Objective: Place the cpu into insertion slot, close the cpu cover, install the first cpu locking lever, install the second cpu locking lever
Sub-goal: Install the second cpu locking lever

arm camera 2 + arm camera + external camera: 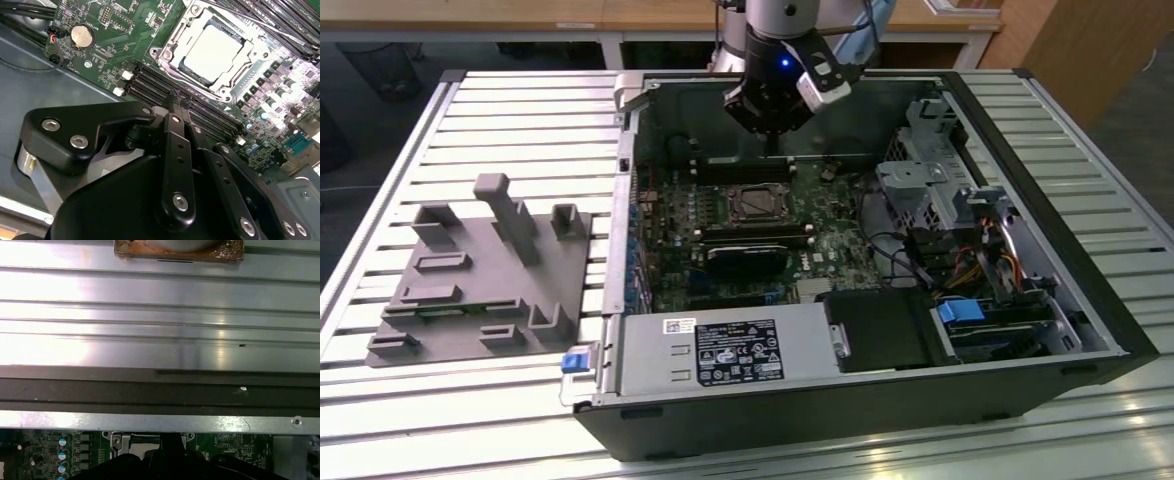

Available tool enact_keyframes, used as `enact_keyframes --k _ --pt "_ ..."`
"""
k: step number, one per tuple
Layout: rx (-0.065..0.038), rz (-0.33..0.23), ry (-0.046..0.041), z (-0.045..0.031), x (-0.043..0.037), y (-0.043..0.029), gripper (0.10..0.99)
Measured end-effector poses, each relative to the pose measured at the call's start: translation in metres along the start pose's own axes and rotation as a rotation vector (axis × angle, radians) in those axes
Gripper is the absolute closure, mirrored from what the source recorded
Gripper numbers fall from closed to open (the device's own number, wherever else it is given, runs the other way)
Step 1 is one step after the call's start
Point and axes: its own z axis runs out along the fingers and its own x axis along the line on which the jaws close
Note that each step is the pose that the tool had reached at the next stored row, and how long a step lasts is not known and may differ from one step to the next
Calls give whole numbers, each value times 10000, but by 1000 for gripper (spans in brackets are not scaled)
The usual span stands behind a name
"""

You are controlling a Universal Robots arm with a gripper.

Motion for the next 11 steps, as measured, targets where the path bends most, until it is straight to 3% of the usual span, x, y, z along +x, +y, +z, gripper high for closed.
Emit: enact_keyframes --k 10,11 --pt "1 0 0 2 0 0 980" --pt "0 0 0 36 1 -10 980"
